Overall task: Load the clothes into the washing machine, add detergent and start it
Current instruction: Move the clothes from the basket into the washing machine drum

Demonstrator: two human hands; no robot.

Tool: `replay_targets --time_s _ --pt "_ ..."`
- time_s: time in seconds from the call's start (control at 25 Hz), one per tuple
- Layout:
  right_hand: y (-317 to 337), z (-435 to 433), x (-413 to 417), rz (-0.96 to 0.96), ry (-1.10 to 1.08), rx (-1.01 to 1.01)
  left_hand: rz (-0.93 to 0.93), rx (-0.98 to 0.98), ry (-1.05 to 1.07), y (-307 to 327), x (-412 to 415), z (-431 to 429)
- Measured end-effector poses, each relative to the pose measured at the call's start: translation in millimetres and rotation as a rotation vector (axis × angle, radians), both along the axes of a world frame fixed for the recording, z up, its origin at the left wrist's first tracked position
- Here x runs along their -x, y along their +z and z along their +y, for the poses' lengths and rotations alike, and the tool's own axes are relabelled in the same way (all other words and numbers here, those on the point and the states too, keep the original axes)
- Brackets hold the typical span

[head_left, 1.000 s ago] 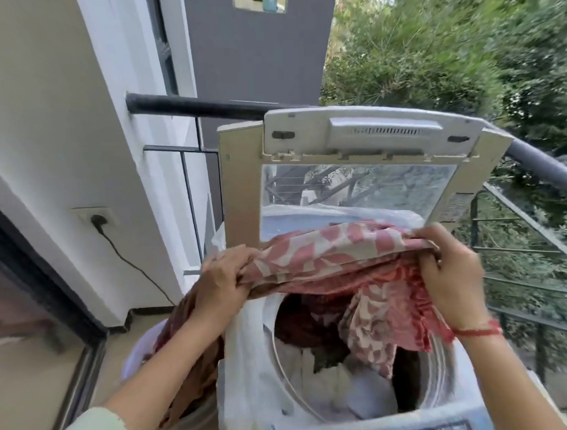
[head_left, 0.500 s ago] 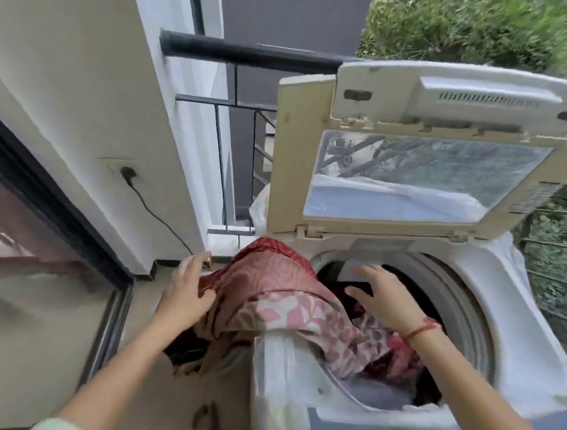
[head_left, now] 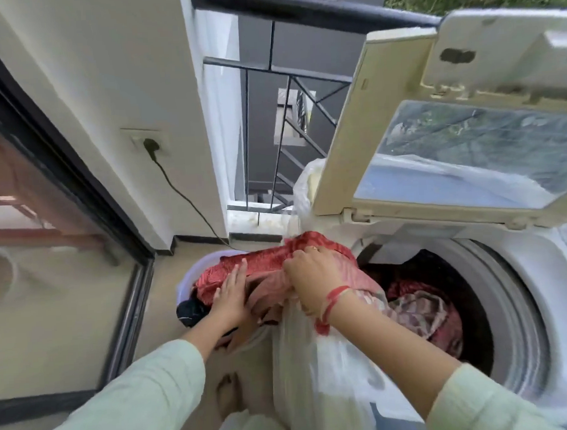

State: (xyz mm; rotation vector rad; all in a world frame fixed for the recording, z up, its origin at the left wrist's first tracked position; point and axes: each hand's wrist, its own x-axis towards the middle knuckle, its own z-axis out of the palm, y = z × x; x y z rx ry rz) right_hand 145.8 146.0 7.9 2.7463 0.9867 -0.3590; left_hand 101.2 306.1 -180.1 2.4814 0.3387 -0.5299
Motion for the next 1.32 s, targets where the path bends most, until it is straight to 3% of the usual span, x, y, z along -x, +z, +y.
replay_targets --time_s 0.16,0.28,0.4,0.48,0.52,0.6,0.64,0.68,0.76,0.8,0.88,0.96,1.04,1.2,1.32 --pt "56.6 -87.8 13.0 -0.061 -0.148 -0.541 -0.268 0.098 0.229 22.5 18.9 -15.9" --pt "102.9 -174.6 2.3 -0.192 -0.241 -0.962 -0.617 0.233 0.402 92.8 14.4 -51.3" --pt "144.0 -274.3 -9.3 -0.479 -0.334 -1.168 -1.011 0.160 0.247 201.8 -1.1 -115.2" --pt "148.0 -334.9 -16.9 -0.652 -0.472 -1.266 -1.128 0.079 0.038 244.1 -7.5 -162.1" --pt "140.5 -356.4 -19.1 -0.711 -0.562 -1.297 -1.061 0.041 -0.079 253.7 -10.0 -185.7" --pt "102.6 -373.1 -20.6 -0.663 -0.576 -1.241 -0.625 -0.031 -0.297 243.5 -10.9 -220.3" --pt "78.7 -374.1 -18.9 -0.451 -0.484 -1.131 -0.399 -0.079 -0.373 230.2 -9.2 -228.4" --pt "50.6 -373.8 -18.6 -0.151 -0.346 -0.897 -0.273 -0.100 -0.405 216.2 -5.7 -228.0" --pt "3.7 -376.6 -17.2 0.267 -0.173 -0.292 -0.352 -0.073 -0.297 199.7 5.2 -203.2" --pt "-10.5 -373.5 -16.4 0.366 -0.186 -0.150 -0.450 -0.087 -0.191 194.1 11.7 -183.0" --pt "-17.3 -354.1 -16.9 0.408 -0.288 -0.292 -0.428 -0.252 -0.028 183.6 30.2 -134.7" --pt "-16.1 -310.1 -17.5 0.392 -0.244 -0.497 -0.118 -0.410 0.009 167.6 53.9 -95.4" --pt "-9.0 -244.4 -17.8 0.482 -0.137 -0.597 0.041 -0.422 -0.013 141.4 67.3 -79.7" --pt "-32.2 -136.3 -20.5 0.681 -0.162 -0.627 -0.124 -0.187 0.061 92.7 55.5 -79.7" --pt "-56.0 -127.3 -21.2 0.569 -0.221 -0.668 -0.314 0.008 0.147 84.9 47.5 -92.3"
